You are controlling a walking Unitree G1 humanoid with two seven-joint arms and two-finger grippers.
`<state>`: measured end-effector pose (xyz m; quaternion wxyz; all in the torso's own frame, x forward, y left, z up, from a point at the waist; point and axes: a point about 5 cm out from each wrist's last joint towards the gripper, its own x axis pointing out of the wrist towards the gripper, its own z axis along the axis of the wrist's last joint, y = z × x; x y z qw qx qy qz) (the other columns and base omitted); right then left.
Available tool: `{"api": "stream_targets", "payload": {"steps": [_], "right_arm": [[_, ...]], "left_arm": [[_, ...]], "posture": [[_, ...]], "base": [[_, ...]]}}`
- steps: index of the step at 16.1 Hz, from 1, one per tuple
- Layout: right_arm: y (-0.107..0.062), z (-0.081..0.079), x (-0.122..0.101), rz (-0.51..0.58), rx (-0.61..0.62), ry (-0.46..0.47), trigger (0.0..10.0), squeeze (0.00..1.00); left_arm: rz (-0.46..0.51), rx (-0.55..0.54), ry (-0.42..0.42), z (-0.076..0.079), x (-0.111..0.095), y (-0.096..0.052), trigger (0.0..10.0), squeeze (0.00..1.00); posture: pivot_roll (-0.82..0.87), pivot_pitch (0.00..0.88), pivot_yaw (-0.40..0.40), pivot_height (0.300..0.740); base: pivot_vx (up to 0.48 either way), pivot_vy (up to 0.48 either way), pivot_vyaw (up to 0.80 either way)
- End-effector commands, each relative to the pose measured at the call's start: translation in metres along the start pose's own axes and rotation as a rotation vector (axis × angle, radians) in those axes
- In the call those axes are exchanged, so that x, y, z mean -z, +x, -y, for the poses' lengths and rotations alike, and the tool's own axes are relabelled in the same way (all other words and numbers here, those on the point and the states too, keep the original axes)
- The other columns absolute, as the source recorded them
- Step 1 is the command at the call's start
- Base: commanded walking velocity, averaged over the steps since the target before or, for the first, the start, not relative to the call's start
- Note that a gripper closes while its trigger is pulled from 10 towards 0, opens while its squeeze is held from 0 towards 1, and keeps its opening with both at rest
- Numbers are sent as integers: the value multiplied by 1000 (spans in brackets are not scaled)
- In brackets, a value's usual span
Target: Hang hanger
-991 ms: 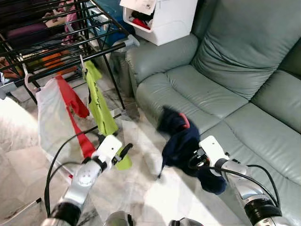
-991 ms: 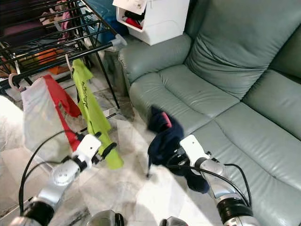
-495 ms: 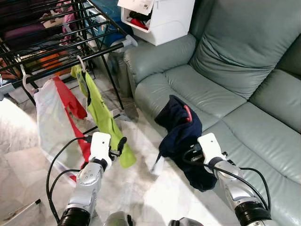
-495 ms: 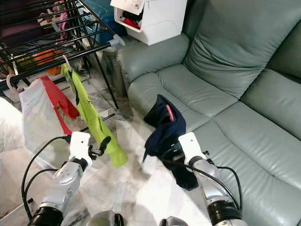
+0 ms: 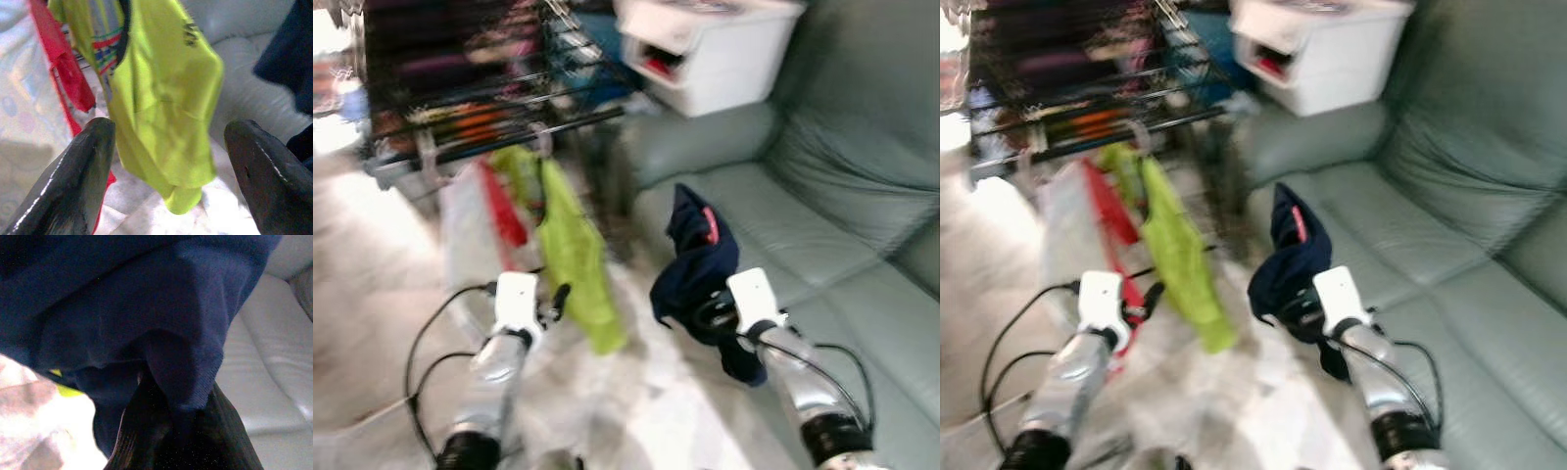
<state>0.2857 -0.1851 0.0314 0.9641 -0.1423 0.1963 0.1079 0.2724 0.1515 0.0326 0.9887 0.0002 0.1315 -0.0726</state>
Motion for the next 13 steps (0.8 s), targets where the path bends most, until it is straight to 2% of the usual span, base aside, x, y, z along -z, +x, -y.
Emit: {"api": "stream_targets", "payload": {"steps": [1,6,13], "right_arm": [[5,1,-15,59,2,4,10000,0],[7,6,-19,65,11,8,10000,0],[11,7,-26,88,10,14,10000,0]], "left_arm": [[-1,-13,8,-5,-3,1,10000,0],[-7,-16,5,-5,-4,2,10000,0],[-23,-28,2,-6,-5,4,10000,0]], "posture": [[-57,3,34,740],[-57,3,33,740],[-58,5,36,740]], "base": [[341,0,606],[353,0,554],[331,348,0]]}}
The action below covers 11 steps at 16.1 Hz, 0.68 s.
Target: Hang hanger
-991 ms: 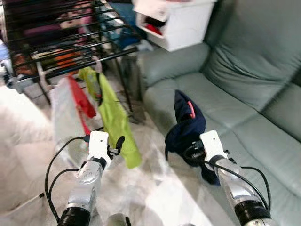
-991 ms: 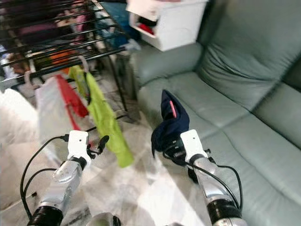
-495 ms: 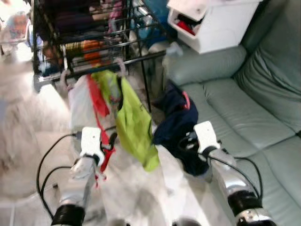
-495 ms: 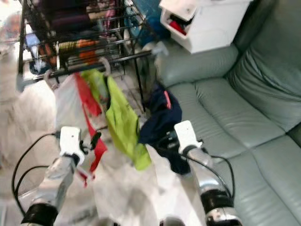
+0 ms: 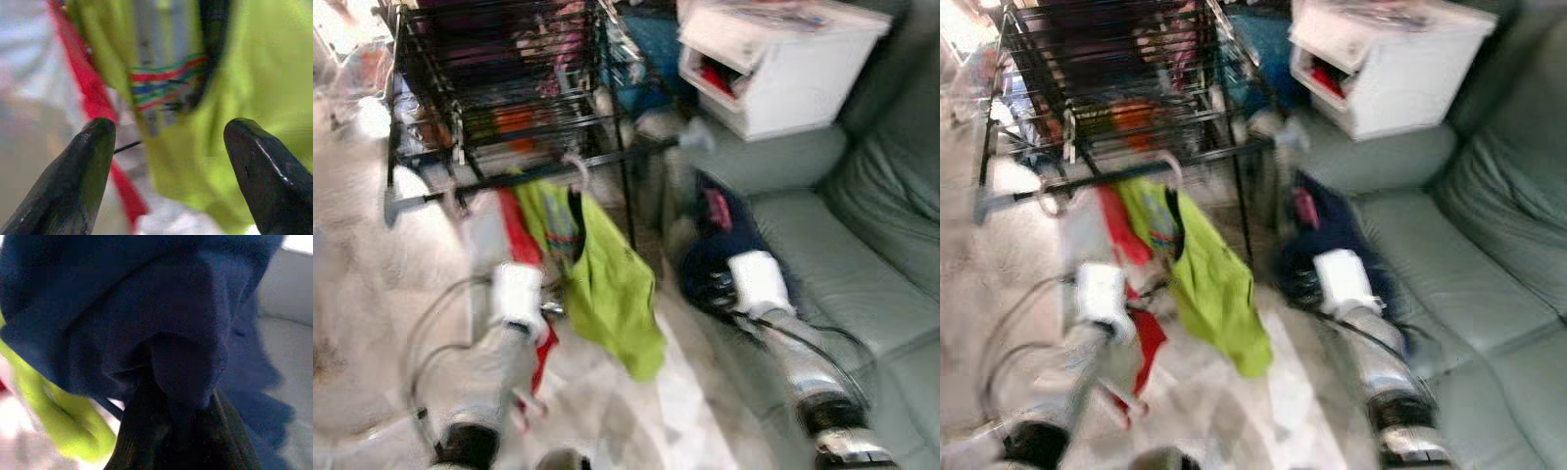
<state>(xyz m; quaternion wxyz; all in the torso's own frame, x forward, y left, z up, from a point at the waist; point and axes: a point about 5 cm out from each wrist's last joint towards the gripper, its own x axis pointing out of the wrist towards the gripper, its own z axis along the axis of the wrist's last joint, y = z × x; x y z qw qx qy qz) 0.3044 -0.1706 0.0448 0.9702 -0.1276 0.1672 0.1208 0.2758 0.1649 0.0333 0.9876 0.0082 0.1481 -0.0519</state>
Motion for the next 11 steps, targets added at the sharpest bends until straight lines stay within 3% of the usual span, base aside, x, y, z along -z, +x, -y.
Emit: {"api": "stream_targets", "payload": {"steps": [1,7,11], "right_arm": [[-2,11,-4,27,23,-4,10000,0],[1,13,-16,94,48,23,10000,0],[7,16,-24,100,46,32,10000,0]], "left_arm": [[14,12,2,7,-5,3,10000,0],[14,23,12,11,-5,3,10000,0],[8,27,24,15,-4,1,10000,0]], "posture": [[-58,5,36,740],[-54,10,37,740],[-47,19,38,740]], "base": [[304,375,0],[316,354,0],[0,0,0]]}}
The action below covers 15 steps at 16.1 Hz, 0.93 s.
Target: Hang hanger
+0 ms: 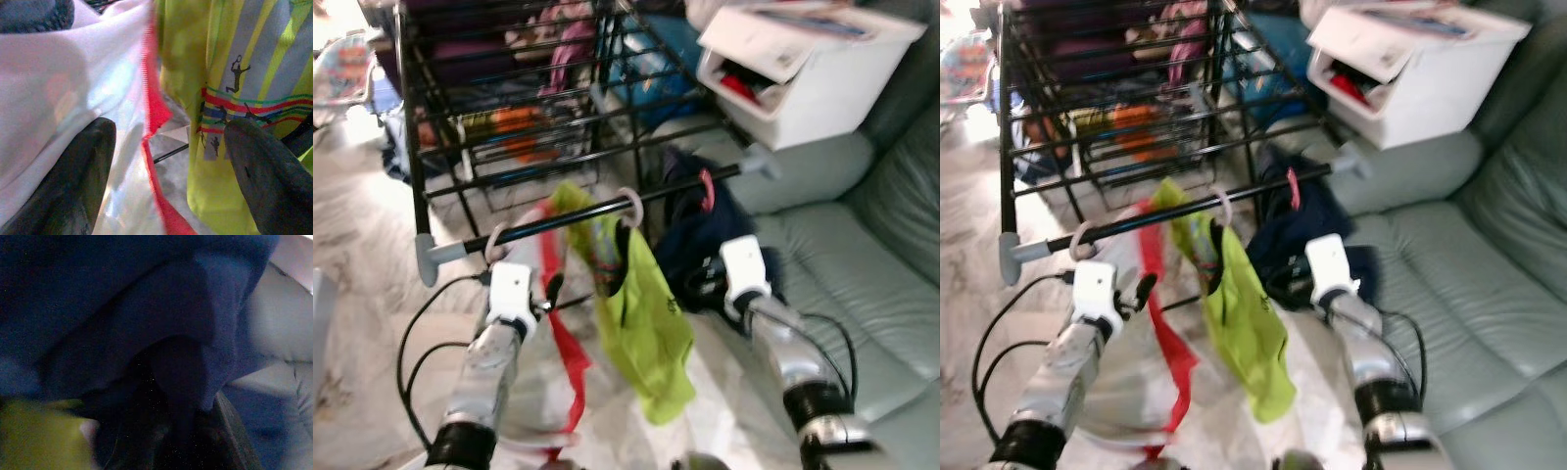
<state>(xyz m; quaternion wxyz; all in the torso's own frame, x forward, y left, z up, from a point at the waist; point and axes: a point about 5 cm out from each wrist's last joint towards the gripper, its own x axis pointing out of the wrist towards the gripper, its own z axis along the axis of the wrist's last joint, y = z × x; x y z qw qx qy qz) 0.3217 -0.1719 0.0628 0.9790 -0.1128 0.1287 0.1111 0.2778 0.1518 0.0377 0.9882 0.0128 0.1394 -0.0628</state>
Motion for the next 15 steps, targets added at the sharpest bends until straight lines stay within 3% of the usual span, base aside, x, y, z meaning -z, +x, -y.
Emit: {"api": "stream_targets", "payload": {"steps": [1,6,11,15], "right_arm": [[4,10,-9,23,32,21,10000,0],[20,22,-24,-3,112,75,10000,0],[28,37,-21,-125,212,305,10000,0],[31,33,-17,-211,179,391,10000,0]], "left_arm": [[-13,6,14,3,2,-2,10000,0],[-31,6,15,2,6,-10,10000,0],[-44,10,24,5,6,-11,10000,0],[-57,7,27,5,7,-14,10000,0]], "posture": [[-34,27,35,740],[-9,42,25,740],[-2,48,30,740],[4,53,28,740]], "base": [[0,0,0],[0,0,0],[0,0,0],[0,0,0]]}}
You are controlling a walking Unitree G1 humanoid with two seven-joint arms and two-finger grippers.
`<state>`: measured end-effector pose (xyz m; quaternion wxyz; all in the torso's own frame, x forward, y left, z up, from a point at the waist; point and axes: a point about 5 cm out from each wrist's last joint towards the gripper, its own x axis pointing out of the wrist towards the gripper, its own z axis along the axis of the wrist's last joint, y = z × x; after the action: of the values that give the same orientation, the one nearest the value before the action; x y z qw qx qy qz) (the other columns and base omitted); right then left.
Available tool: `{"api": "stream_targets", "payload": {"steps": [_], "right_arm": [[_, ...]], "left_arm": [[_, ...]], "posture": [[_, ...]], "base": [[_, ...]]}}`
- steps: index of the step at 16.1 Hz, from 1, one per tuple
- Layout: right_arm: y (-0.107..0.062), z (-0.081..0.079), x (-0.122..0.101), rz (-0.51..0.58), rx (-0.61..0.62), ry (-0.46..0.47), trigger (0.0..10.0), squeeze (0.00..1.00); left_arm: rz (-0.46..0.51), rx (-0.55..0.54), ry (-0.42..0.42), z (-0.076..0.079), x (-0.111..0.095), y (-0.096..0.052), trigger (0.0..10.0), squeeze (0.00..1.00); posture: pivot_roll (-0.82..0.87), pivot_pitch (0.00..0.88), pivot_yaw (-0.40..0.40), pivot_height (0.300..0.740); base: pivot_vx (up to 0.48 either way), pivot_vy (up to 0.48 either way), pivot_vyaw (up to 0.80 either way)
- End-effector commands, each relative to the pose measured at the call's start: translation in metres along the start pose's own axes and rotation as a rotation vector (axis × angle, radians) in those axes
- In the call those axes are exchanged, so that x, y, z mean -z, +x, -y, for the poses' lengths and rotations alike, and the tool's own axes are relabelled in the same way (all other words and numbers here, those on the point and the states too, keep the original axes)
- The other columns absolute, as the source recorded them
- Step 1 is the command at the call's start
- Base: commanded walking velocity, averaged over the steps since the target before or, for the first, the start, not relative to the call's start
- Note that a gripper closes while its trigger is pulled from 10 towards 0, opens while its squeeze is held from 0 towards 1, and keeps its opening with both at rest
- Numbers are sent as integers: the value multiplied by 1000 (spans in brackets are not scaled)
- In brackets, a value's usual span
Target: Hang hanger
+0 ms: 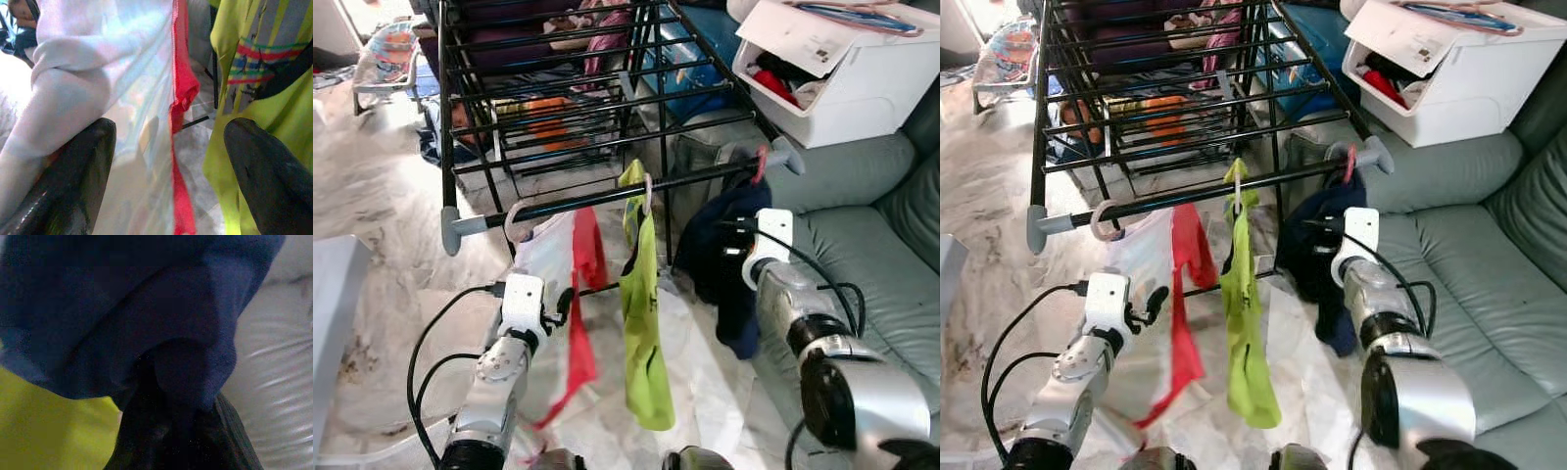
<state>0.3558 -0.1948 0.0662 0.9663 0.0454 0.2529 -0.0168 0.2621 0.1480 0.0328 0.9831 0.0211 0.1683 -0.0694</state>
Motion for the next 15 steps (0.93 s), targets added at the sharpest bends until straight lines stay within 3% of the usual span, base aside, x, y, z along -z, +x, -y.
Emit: {"api": "stream_targets", "payload": {"steps": [1,4,8,14,15], "right_arm": [[1,-6,-12,14,-27,15,10000,0],[3,-17,-8,-26,-85,-48,10000,0],[3,-20,-2,-49,-97,-48,10000,0],[-3,12,20,-61,7,4,10000,0],[-4,17,22,-57,28,5,10000,1000]], "left_arm": [[2,-7,13,-2,-2,-2,10000,0],[-3,-25,17,-5,-2,-5,10000,0],[-14,-39,20,-9,-1,-10,10000,0],[-27,-26,31,-3,-3,-5,10000,0],[-29,-28,31,-3,-3,-4,10000,0]], "posture": [[24,62,16,740],[47,67,3,740],[63,75,1,740],[38,68,20,740],[36,68,19,740]], "base": [[0,0,0],[0,0,0],[0,0,0],[0,0,0],[0,0,0]]}}
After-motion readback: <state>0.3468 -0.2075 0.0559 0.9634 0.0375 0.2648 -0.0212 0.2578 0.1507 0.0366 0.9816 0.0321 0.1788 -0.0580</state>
